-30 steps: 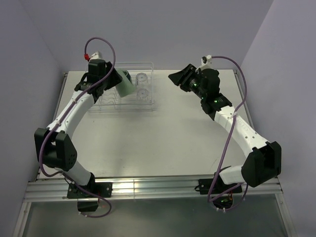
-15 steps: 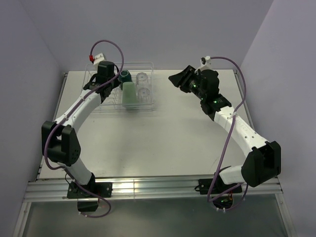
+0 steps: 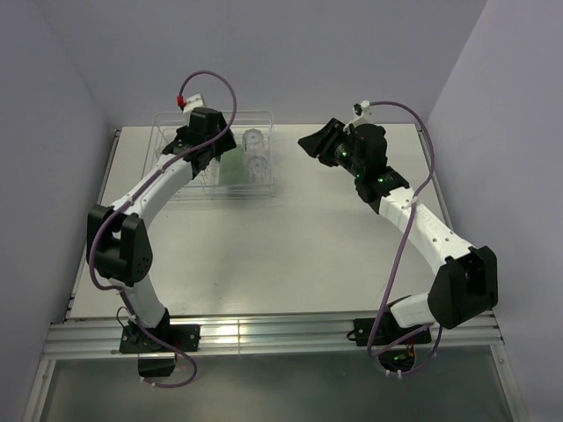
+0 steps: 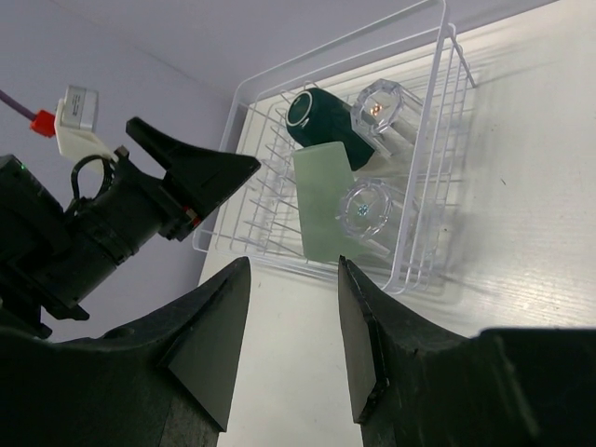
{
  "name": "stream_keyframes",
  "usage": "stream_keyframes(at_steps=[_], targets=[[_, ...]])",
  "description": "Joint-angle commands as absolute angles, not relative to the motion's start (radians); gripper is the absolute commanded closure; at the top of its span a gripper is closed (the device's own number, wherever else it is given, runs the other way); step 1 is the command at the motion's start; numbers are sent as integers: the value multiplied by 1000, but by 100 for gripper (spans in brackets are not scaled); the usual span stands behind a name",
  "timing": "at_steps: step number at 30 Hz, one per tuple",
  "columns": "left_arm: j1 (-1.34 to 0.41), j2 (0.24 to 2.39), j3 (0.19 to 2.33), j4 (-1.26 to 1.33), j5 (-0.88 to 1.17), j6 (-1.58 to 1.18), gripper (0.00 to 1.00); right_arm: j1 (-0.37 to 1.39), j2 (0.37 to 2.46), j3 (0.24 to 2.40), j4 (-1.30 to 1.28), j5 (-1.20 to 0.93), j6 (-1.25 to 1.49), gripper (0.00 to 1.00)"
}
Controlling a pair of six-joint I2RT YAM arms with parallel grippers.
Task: Load the cups into the dish rack
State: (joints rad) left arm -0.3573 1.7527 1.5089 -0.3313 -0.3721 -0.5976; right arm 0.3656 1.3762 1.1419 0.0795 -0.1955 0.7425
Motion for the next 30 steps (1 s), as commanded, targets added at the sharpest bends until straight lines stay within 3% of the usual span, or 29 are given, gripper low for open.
stream_keyframes(at_steps=[1, 13, 30], targets=[[-370, 1801, 1624, -356, -365, -581, 16, 362, 1379, 1164, 86, -206, 721, 50], [-396, 2055, 1919, -561, -429, -539, 16, 361, 1385, 1180, 60, -202, 704, 50], [-394, 2129, 1999, -615, -342, -419, 12, 360, 1387, 1186, 52, -199, 703, 50]])
